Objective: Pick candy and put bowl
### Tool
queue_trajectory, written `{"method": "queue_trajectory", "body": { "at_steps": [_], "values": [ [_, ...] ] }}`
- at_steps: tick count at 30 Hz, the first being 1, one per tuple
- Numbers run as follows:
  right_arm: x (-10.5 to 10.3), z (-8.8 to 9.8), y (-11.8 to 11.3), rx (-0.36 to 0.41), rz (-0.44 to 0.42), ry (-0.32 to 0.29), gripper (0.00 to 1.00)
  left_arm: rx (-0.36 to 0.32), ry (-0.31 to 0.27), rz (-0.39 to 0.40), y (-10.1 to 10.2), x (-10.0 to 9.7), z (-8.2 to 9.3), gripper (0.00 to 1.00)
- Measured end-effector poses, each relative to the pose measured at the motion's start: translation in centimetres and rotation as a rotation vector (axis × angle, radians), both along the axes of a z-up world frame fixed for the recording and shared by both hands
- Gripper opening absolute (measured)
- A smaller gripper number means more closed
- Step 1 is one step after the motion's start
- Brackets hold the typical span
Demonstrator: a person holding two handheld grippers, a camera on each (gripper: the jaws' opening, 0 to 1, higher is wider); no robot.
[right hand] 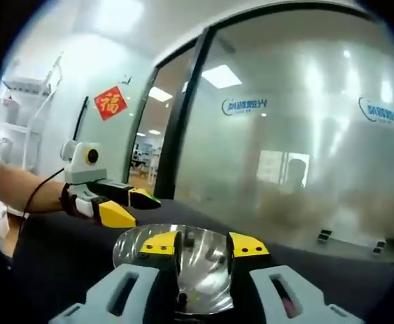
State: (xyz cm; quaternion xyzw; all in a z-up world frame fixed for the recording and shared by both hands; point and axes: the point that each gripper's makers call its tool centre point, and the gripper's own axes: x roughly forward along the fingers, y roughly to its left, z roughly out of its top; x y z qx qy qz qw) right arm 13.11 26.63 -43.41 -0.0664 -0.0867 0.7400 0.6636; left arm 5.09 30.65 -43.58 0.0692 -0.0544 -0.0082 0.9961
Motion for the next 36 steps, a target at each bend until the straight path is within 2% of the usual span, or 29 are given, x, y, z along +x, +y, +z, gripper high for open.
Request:
{"method": "queue_trajectory", "body": {
  "at_steps": [3, 5, 6, 7, 8, 9, 10, 12, 14, 16, 17, 18, 19, 20, 22, 24, 28, 32, 36],
  "values": [
    [0.2, -0.9, -2.8, 0.004, 0.032, 0.002, 0.22, 0.027, 0.017, -0.025, -1.0, -1.6, -0.5, 0.28],
    [0.9, -2.5, -5.2, -0.026, 0.037, -0.020, 0.22, 0.109, 0.046, -0.044, -2.1, -4.1, -2.2, 0.26],
    [2.0, -3.9, -7.0, -0.060, 0.010, -0.063, 0.22, 0.153, 0.072, -0.082, -3.1, -5.7, -3.7, 0.25],
    [2.5, -5.5, -8.9, -0.099, 0.012, -0.110, 0.22, 0.132, 0.132, -0.136, -4.2, -7.9, -6.2, 0.21],
    [2.6, -7.3, -10.6, -0.143, 0.049, -0.133, 0.22, 0.113, 0.208, -0.170, -4.7, -9.4, -8.4, 0.21],
    [2.0, -9.5, -12.4, -0.217, 0.125, -0.091, 0.22, 0.122, 0.260, -0.173, -4.6, -10.4, -10.0, 0.21],
    [1.2, -11.6, -14.2, -0.300, 0.189, -0.029, 0.22, 0.117, 0.282, -0.179, -4.7, -10.9, -10.8, 0.20],
    [1.0, -13.2, -15.8, -0.309, 0.216, -0.040, 0.21, 0.072, 0.322, -0.182, -4.8, -11.3, -12.3, 0.19],
    [0.4, -13.4, -16.0, -0.287, 0.231, -0.030, 0.19, 0.076, 0.311, -0.193, -5.8, -10.6, -11.9, 0.19],
    [-0.8, -14.1, -16.2, -0.334, 0.272, -0.074, 0.19, 0.057, 0.293, -0.260, -7.9, -9.8, -11.6, 0.19],
    [-1.1, -14.3, -16.2, -0.345, 0.286, -0.079, 0.18, 0.066, 0.305, -0.248, -8.1, -9.3, -12.0, 0.19],
    [-2.0, -14.9, -16.2, -0.387, 0.312, -0.063, 0.17, 0.127, 0.349, -0.239, -8.2, -8.8, -13.5, 0.19],
    [-2.2, -14.6, -15.8, -0.372, 0.310, -0.049, 0.13, 0.172, 0.393, -0.247, -8.5, -8.9, -14.6, 0.18],
    [-2.7, -14.5, -15.5, -0.375, 0.330, -0.044, 0.13, 0.108, 0.340, -0.255, -8.9, -8.7, -13.3, 0.16],
    [-3.7, -14.8, -14.8, -0.393, 0.366, -0.030, 0.12, 0.116, 0.351, -0.256, -8.8, -8.5, -13.4, 0.16],
    [-4.5, -14.8, -13.8, -0.401, 0.388, -0.031, 0.12, 0.069, 0.375, -0.269, -9.1, -8.0, -13.8, 0.16],
    [-6.5, -14.9, -11.6, -0.412, 0.446, -0.028, 0.12, 0.086, 0.374, -0.295, -10.1, -6.2, -13.8, 0.15],
    [-8.1, -14.9, -9.8, -0.416, 0.458, -0.030, 0.12, 0.097, 0.369, -0.306, -10.6, -4.8, -13.8, 0.12],
    [-8.8, -14.9, -9.3, -0.403, 0.465, -0.039, 0.10, 0.098, 0.367, -0.317, -11.0, -4.8, -13.7, 0.09]
  ]
}}
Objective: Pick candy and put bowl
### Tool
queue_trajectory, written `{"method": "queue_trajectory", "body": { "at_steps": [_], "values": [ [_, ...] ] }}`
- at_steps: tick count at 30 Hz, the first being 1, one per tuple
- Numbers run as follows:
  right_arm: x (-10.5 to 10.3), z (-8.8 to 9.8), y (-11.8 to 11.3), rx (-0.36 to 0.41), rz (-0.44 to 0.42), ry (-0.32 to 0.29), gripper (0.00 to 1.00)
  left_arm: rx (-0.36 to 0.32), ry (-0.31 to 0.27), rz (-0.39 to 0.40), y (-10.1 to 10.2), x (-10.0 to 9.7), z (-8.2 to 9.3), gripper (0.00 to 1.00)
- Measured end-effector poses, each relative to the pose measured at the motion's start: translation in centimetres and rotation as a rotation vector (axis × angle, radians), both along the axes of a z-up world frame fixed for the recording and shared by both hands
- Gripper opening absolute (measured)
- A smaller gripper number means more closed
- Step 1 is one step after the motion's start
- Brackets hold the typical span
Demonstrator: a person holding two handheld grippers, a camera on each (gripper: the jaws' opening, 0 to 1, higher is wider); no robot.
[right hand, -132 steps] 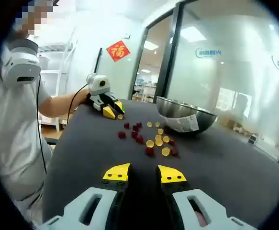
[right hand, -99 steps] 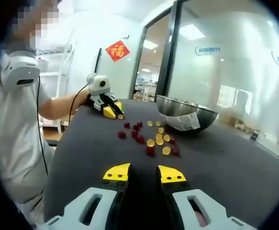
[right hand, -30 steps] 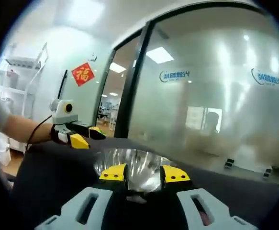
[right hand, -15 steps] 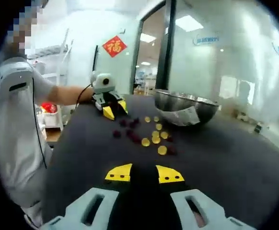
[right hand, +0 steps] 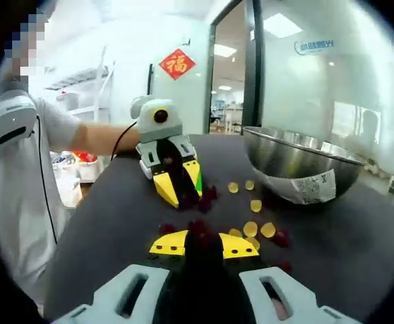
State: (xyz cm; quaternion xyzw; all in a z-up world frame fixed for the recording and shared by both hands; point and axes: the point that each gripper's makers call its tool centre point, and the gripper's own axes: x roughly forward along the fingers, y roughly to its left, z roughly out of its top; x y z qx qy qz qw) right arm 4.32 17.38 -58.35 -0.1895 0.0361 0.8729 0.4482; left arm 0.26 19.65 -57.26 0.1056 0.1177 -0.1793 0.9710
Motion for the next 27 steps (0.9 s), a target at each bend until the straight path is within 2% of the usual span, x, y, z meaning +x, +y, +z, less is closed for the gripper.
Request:
{"method": "queue_trajectory", "body": {
  "at_steps": [3, 9, 14, 17, 21, 23, 24, 25, 26, 27],
  "values": [
    [-0.1, 0.0, -0.2, 0.014, 0.007, 0.002, 0.08, -0.001, 0.001, -0.008, -0.3, -0.3, 0.0, 0.05],
    [-0.2, 0.0, -0.3, 0.016, 0.006, 0.010, 0.07, -0.002, 0.001, -0.015, -0.3, -0.2, 0.0, 0.03],
    [-0.3, 0.1, -0.3, 0.013, 0.016, 0.025, 0.05, 0.012, -0.008, -0.023, -0.4, -0.2, 0.2, 0.02],
    [0.2, 0.3, -0.8, 0.017, 0.018, 0.018, 0.05, 0.043, -0.026, -0.014, -0.1, -0.3, 0.4, 0.02],
    [0.1, 2.2, -1.7, 0.072, 0.031, 0.089, 0.05, 0.059, -0.042, 0.003, 0.1, -0.6, 0.9, 0.02],
    [0.1, 2.6, -2.0, 0.081, 0.035, 0.096, 0.05, 0.024, -0.069, 0.009, 0.3, -0.5, 1.8, 0.02],
    [0.2, 3.4, -1.7, 0.123, 0.031, 0.081, 0.05, 0.013, -0.130, 0.011, 0.3, -0.3, 3.5, 0.02],
    [0.5, 4.5, -1.5, 0.156, 0.027, 0.071, 0.05, -0.048, -0.182, 0.010, 0.2, -0.2, 5.4, 0.02],
    [0.8, 6.2, -1.1, 0.195, 0.017, 0.083, 0.05, -0.062, -0.220, 0.009, 0.6, 0.0, 7.3, 0.02],
    [1.4, 8.3, -0.4, 0.240, -0.011, 0.111, 0.05, -0.060, -0.235, 0.021, 1.1, 0.3, 8.4, 0.02]
  ]
}}
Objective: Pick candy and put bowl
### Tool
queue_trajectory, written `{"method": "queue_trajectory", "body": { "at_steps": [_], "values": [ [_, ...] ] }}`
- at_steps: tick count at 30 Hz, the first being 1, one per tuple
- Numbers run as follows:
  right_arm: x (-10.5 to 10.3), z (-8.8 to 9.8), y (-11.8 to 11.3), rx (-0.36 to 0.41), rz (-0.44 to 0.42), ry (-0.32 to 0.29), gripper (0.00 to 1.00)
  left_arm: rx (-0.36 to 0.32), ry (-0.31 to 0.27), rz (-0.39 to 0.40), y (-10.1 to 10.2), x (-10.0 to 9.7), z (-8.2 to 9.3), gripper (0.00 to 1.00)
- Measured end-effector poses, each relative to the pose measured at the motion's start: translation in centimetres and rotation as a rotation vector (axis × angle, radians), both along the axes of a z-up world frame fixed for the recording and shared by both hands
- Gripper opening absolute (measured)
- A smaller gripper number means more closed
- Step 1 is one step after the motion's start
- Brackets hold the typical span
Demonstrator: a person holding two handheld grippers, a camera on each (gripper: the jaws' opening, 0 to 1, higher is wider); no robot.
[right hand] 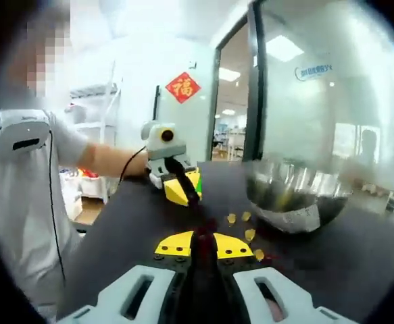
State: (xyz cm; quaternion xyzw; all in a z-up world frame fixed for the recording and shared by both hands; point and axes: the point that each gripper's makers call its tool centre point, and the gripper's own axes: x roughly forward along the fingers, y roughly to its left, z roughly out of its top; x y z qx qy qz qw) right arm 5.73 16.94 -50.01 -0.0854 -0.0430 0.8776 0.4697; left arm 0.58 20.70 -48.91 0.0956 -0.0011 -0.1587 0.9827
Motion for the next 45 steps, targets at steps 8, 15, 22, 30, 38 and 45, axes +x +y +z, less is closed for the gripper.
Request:
{"method": "queue_trajectory", "body": {
  "at_steps": [8, 15, 22, 30, 38, 45],
  "values": [
    [6.6, 8.7, 7.6, 0.110, -0.284, 0.028, 0.05, -0.064, -0.080, 0.154, 7.1, 6.0, 7.8, 0.02],
    [7.8, 7.9, 10.2, 0.119, -0.326, 0.021, 0.20, -0.115, -0.031, 0.178, 8.1, 7.2, 5.8, 0.07],
    [7.8, 6.7, 9.5, 0.091, -0.318, 0.062, 0.25, -0.091, -0.022, 0.165, 8.1, 6.8, 4.7, 0.23],
    [6.4, 2.1, 0.2, 0.034, -0.166, 0.066, 0.24, 0.029, 0.042, 0.007, 2.7, -1.1, -0.9, 0.22],
    [6.4, -8.3, -5.5, -0.271, -0.126, -0.115, 0.20, 0.046, 0.236, 0.012, 1.8, -3.7, -7.7, 0.18],
    [5.6, -8.4, -3.0, -0.288, -0.105, -0.060, 0.17, 0.063, 0.254, 0.023, 1.6, -1.3, -8.4, 0.13]
  ]
}}
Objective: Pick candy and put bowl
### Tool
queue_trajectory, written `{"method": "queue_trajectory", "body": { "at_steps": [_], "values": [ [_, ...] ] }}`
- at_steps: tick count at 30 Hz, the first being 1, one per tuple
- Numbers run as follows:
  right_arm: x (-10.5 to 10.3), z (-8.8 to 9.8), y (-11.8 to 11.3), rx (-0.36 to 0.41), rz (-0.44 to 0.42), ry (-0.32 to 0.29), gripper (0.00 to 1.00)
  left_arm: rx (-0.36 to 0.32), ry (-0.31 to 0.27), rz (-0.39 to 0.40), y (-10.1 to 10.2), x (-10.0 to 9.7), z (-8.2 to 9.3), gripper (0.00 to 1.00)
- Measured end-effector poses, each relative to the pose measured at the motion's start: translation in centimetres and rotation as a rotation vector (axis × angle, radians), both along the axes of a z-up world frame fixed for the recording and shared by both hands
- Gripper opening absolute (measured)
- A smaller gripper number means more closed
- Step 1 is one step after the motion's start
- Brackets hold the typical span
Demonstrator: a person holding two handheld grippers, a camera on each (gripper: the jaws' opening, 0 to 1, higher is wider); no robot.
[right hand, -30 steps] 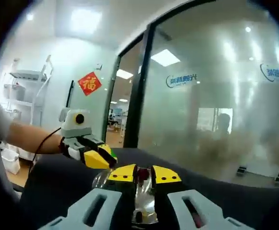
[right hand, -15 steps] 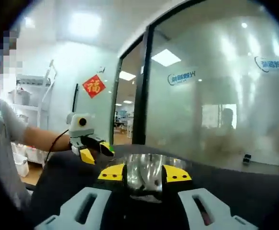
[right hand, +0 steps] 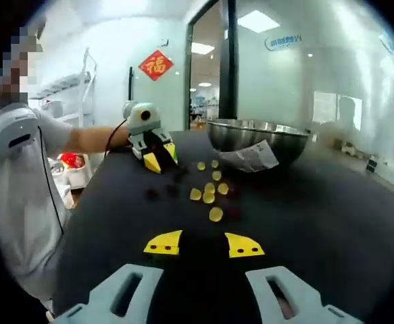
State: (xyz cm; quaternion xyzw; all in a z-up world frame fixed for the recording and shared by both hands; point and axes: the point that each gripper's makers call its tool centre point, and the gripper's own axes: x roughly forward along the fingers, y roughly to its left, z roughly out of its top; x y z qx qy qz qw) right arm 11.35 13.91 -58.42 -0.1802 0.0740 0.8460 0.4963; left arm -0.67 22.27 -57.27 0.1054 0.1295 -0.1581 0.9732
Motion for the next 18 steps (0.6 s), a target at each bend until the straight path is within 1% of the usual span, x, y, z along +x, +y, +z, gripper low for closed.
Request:
{"method": "queue_trajectory", "body": {
  "at_steps": [2, 6, 14, 16, 18],
  "values": [
    [-0.4, 0.0, 0.5, 0.003, 0.005, 0.003, 0.16, -0.005, 0.004, -0.002, -0.3, 0.5, 0.0, 0.12],
    [-0.7, 0.0, 1.2, 0.004, 0.016, 0.001, 0.14, -0.003, 0.004, -0.038, -1.1, 1.0, 0.0, 0.11],
    [-2.0, 0.0, 2.9, 0.000, 0.039, 0.000, 0.13, -0.036, 0.026, -0.059, -2.0, 3.8, -0.2, 0.11],
    [-2.2, 0.0, 3.2, 0.003, 0.043, -0.003, 0.12, -0.042, 0.034, -0.068, -2.3, 4.2, -0.3, 0.09],
    [-2.3, 0.0, 3.3, 0.010, 0.046, -0.008, 0.11, -0.046, 0.040, -0.073, -2.6, 4.2, -0.4, 0.06]
  ]
}}
